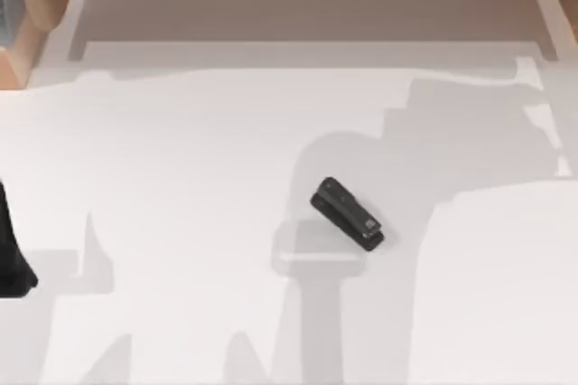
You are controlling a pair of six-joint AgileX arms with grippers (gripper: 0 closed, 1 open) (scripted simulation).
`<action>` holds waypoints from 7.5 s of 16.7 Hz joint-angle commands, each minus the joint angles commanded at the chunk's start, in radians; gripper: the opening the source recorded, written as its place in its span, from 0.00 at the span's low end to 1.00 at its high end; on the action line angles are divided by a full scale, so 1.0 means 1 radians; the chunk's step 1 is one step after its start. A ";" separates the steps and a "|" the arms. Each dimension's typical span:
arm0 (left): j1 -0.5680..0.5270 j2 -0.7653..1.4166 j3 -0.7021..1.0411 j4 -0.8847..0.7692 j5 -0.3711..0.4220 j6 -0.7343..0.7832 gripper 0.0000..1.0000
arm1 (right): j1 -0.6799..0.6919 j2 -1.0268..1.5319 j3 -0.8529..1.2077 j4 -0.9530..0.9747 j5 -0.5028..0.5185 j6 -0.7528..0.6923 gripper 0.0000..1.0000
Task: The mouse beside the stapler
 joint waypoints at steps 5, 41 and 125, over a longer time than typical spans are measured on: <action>0.000 0.000 0.000 0.000 0.000 0.000 1.00 | -0.046 0.150 -0.071 0.224 0.001 -0.038 1.00; 0.000 0.000 0.000 0.000 0.000 0.000 1.00 | -0.047 0.200 -0.103 0.338 0.004 -0.022 0.00; 0.000 0.000 0.000 0.000 0.000 0.000 1.00 | 0.793 -0.334 -1.106 0.766 0.083 0.881 1.00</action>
